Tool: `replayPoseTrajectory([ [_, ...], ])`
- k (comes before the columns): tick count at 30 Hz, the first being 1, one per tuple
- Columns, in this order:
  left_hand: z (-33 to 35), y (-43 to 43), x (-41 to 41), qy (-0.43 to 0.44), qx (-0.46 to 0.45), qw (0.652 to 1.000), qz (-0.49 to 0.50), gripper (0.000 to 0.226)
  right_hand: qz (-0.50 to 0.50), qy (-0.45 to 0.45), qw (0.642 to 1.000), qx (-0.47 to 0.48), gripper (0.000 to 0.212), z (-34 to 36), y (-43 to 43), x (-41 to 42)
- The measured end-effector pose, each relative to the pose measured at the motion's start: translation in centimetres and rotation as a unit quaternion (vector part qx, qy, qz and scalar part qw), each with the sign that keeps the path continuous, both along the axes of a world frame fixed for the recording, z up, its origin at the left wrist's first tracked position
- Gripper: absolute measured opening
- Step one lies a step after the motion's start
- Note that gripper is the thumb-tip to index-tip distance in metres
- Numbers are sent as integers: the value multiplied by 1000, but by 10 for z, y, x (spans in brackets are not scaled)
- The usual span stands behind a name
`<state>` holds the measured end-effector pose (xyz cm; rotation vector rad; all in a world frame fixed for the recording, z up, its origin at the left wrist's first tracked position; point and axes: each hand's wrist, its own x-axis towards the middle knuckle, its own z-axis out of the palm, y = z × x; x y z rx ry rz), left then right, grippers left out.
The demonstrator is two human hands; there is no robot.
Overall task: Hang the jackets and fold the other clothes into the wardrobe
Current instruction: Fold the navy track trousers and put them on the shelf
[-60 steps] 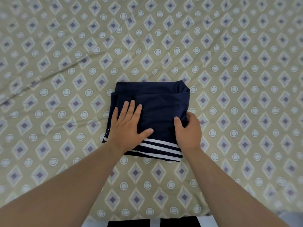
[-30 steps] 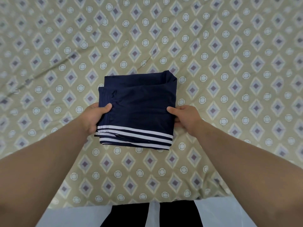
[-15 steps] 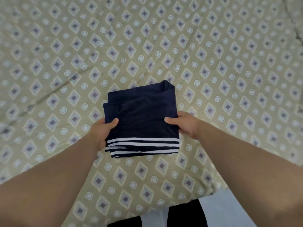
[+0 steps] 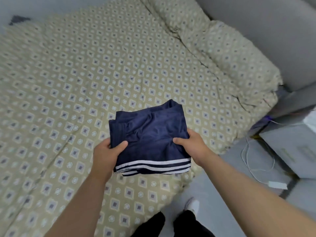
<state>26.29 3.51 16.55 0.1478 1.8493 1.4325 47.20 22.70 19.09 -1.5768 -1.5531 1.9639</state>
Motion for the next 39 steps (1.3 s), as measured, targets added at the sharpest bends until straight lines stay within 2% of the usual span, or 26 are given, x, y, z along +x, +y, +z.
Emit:
replayPoseTrajectory([
  [5,89,41,35,-33,73,996,-50,16,-77,53,995,45,27,98,4,68],
  [10,174,88,93,-75,143,978,-129,33,-162,89,976,116,24,182,-1,155],
  [14,235,125,180,-53,197,958,-203,23,-224,110,949,194,25,243,-11,254],
  [17,273,149,256,-43,226,941,-246,15,-278,119,914,270,41,276,-26,325],
  [19,298,160,314,-40,243,925,-290,15,-320,116,891,299,47,295,-43,379],
  [24,339,177,439,-45,282,874,-393,16,-410,100,838,346,29,324,-84,497],
  [28,362,182,534,-67,311,832,-455,17,-460,69,792,395,35,349,-123,575],
  [34,395,182,640,-88,336,767,-540,23,-532,10,727,434,43,379,-176,656],
  [39,415,187,724,-125,339,706,-609,18,-585,-44,675,447,44,401,-209,707],
])
